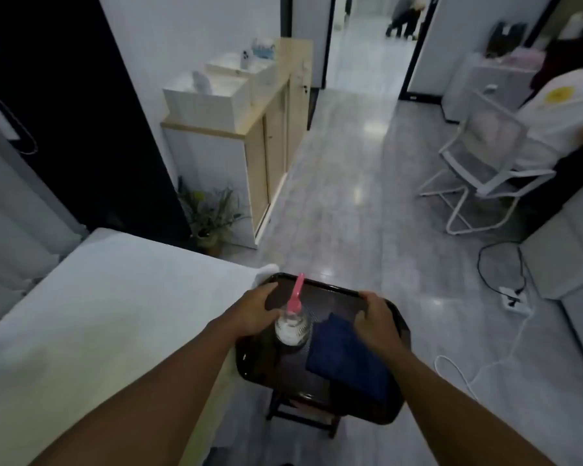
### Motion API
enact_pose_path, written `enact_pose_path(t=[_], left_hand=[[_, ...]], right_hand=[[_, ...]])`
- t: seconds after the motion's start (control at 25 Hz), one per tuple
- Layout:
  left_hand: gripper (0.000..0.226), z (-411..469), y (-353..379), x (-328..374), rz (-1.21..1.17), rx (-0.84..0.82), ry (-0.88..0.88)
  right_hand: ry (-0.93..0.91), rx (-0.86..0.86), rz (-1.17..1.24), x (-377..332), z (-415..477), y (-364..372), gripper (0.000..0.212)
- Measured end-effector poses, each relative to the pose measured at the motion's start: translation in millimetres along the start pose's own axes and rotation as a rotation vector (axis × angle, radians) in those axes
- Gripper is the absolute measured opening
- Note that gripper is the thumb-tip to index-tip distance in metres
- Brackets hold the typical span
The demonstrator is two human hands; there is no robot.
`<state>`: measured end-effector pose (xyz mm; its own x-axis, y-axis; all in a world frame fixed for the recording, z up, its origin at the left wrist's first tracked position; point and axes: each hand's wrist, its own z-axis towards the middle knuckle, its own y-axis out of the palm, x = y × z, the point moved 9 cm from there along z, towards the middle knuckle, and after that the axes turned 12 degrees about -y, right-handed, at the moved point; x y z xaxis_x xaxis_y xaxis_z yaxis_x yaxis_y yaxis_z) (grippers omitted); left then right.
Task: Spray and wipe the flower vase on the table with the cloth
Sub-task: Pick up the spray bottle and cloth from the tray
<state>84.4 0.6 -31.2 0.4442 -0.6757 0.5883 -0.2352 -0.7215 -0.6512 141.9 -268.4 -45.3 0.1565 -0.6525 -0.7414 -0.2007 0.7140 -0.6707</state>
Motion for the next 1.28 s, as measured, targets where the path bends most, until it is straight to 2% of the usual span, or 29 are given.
enact_pose_path(t=[0.08,0.16,0.24,0.28,0.36,0.48,0.56,0.64,0.72,0.88,1.08,1.2,1.28], left_hand=[[0.081,21.3,27.8,-0.7,-0.025,-0.053,0.006],[0.072,31.0,49.0,-1.3,-0.116,-0.079,0.004],[0.062,40.9,63.9,-1.6,-0.22,-0.051,0.005],[0.063,46.1,67.2,-0.2,-0.267,-0.028,0.011],[0.065,56.0,74.8,-5.7,-0.328,-0.004,-0.004],[0.053,59.8,78.9,-13.2,-0.378,0.023,-0.037],[0.04,60.0,78.9,-15.6,-0.411,0.047,-0.048],[0.043,58.6,77.2,-11.9,-0.393,0.061,-0.02],[0.048,56.5,72.1,-7.9,-0.371,0.075,0.011],[0.039,51.1,51.9,-4.8,-0.361,0.141,0.004],[0.059,16.4,-0.2,-11.1,-0.366,0.243,-0.002],[0.048,-29.9,-49.4,-45.1,-0.389,0.398,-0.044],[0.052,-70.9,-80.8,-76.5,-0.405,0.518,-0.078]], right_hand=[[-0.04,-0.147,-0.038,33.6,-4.6,23.6,0.04],[-0.027,-0.379,-0.083,64.2,-23.5,61.3,0.043],[-0.036,-0.526,-0.207,80.9,-36.4,88.7,0.065],[-0.066,-0.541,-0.315,84.1,-36.0,95.2,0.078],[-0.108,-0.551,-0.5,87.6,-33.9,104.7,0.089],[-0.179,-0.519,-0.604,87.9,-29.6,111.1,0.075],[-0.236,-0.454,-0.621,87.9,-24.5,110.3,0.051],[-0.258,-0.416,-0.636,84.9,-19.6,106.5,0.033],[-0.238,-0.411,-0.578,81.7,-11.2,103.5,0.026],[-0.146,-0.324,-0.308,53.9,13.0,88.9,0.023],[-0.303,-0.269,-0.15,-27.8,45.8,98.8,0.022],[-0.368,-0.322,0.012,-92.9,54.3,127.1,0.028],[-0.414,-0.348,0.103,-144.3,49.2,149.9,0.024]])
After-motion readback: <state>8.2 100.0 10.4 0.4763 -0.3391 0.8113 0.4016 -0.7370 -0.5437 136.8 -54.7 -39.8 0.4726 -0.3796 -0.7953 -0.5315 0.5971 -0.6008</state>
